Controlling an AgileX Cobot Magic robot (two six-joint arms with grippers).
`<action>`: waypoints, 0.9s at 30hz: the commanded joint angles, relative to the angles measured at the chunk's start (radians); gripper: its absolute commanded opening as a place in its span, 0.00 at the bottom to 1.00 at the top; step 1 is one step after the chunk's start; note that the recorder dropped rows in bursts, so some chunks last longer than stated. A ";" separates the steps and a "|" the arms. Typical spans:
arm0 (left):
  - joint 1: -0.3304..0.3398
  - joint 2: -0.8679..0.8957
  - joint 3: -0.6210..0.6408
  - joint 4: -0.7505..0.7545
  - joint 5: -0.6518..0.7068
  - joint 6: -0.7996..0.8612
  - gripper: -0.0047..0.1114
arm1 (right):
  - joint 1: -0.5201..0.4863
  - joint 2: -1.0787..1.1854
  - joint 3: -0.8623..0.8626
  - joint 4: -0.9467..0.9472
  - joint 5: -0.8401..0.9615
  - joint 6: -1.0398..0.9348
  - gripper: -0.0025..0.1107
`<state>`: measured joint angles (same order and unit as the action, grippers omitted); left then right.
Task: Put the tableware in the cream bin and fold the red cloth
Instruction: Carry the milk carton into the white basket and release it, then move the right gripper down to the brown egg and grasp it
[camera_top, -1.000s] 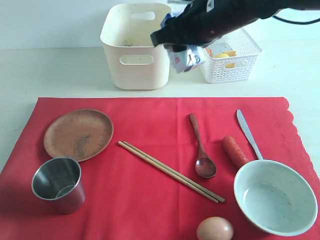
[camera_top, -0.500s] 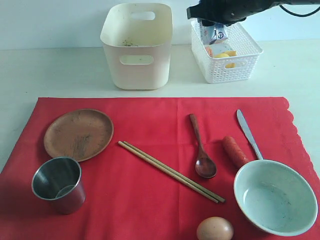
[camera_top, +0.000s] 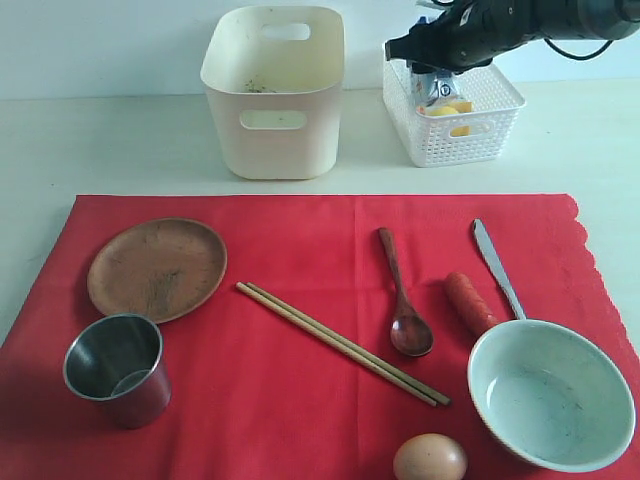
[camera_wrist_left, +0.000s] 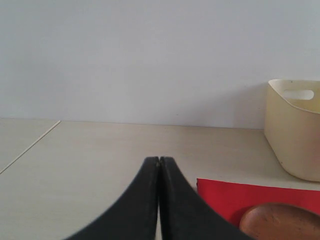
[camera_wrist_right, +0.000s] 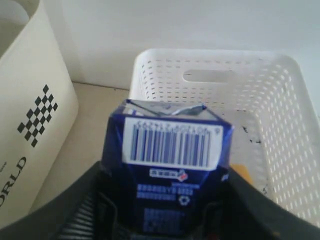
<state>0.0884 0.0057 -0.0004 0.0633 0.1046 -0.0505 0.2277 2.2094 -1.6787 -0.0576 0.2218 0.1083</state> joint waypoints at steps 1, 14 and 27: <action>0.003 -0.006 0.000 0.001 -0.002 0.003 0.06 | -0.001 0.003 -0.014 -0.005 -0.026 0.000 0.41; 0.003 -0.006 0.000 0.001 -0.002 0.003 0.06 | -0.001 -0.074 -0.014 0.001 -0.008 0.002 0.74; 0.003 -0.006 0.000 0.001 -0.002 0.003 0.06 | -0.001 -0.348 -0.014 0.006 0.332 0.000 0.55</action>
<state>0.0884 0.0057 -0.0004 0.0633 0.1046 -0.0505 0.2264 1.9161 -1.6866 -0.0519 0.4748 0.1083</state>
